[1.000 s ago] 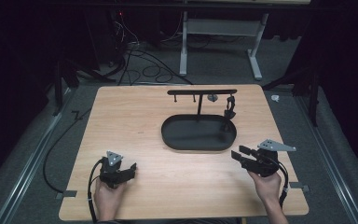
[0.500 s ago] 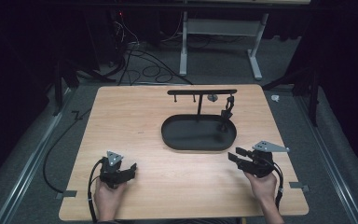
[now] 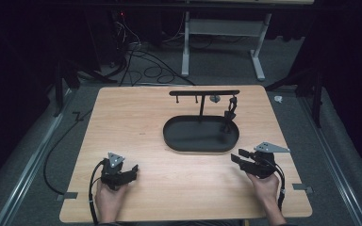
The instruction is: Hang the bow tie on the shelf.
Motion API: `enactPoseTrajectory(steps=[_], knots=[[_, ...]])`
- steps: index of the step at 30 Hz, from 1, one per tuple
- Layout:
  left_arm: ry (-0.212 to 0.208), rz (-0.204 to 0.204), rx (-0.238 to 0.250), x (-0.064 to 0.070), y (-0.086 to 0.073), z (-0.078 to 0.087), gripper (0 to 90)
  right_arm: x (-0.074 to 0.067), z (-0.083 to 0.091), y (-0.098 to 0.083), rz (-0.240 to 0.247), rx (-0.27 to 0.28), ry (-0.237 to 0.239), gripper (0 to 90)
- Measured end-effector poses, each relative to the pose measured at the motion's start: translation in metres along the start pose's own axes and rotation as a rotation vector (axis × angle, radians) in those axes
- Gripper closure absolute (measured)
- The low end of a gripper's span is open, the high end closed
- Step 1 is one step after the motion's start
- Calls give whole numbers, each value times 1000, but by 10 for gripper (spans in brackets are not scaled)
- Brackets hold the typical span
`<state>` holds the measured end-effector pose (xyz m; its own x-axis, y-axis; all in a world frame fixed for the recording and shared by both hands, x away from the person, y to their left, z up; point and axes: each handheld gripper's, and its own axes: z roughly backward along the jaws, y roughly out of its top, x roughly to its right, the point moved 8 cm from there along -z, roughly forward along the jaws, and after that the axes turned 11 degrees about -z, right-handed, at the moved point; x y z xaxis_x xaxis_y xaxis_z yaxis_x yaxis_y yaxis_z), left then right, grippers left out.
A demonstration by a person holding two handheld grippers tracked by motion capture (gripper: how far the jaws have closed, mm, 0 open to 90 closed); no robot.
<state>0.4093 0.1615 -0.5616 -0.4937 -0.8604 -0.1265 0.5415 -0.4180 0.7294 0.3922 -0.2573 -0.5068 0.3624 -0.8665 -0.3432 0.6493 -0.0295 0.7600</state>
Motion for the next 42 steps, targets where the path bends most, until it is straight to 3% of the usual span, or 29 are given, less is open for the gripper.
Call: enactPoseTrajectory(steps=[20, 37, 42], knots=[[0, 0, 0, 0, 0, 0, 261, 14, -13, -13, 7, -39, -82, 564], [0, 0, 0, 0, 0, 0, 261, 24, -25, -24, 56, -65, -171, 544], [0, -1, 0, 0, 0, 0, 261, 26, -29, -31, 77, -96, -203, 525]])
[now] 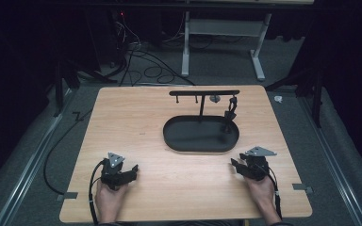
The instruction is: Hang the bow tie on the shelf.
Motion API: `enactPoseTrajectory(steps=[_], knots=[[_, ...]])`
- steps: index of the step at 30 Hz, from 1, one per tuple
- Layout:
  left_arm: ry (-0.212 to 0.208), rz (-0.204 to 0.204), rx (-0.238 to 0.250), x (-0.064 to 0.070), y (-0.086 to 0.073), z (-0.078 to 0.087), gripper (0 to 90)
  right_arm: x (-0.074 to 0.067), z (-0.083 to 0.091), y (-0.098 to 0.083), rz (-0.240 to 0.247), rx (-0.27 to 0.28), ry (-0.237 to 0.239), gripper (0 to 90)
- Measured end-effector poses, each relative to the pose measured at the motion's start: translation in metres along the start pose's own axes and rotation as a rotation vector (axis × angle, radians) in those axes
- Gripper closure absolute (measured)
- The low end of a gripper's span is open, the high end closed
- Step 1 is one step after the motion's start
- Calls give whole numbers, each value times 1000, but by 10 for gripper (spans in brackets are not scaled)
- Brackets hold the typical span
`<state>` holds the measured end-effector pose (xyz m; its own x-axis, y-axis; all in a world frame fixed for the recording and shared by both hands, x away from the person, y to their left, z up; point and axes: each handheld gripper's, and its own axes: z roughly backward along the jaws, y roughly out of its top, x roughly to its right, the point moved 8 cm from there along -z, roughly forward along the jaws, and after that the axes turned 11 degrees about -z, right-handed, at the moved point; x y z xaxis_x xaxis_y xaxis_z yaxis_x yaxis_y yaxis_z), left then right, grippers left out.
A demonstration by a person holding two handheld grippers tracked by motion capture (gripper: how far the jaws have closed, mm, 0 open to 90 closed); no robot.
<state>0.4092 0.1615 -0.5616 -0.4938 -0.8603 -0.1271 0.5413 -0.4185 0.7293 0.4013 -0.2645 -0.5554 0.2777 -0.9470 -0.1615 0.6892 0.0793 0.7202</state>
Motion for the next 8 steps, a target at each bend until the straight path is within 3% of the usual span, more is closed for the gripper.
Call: enactPoseTrajectory(steps=[4, 8], knots=[[0, 1, 0, 0, 0, 0, 261, -2, -1, -1, 36, -2, -18, 501], [0, 0, 0, 0, 0, 0, 261, -2, -1, -1, 34, -5, -13, 483]])
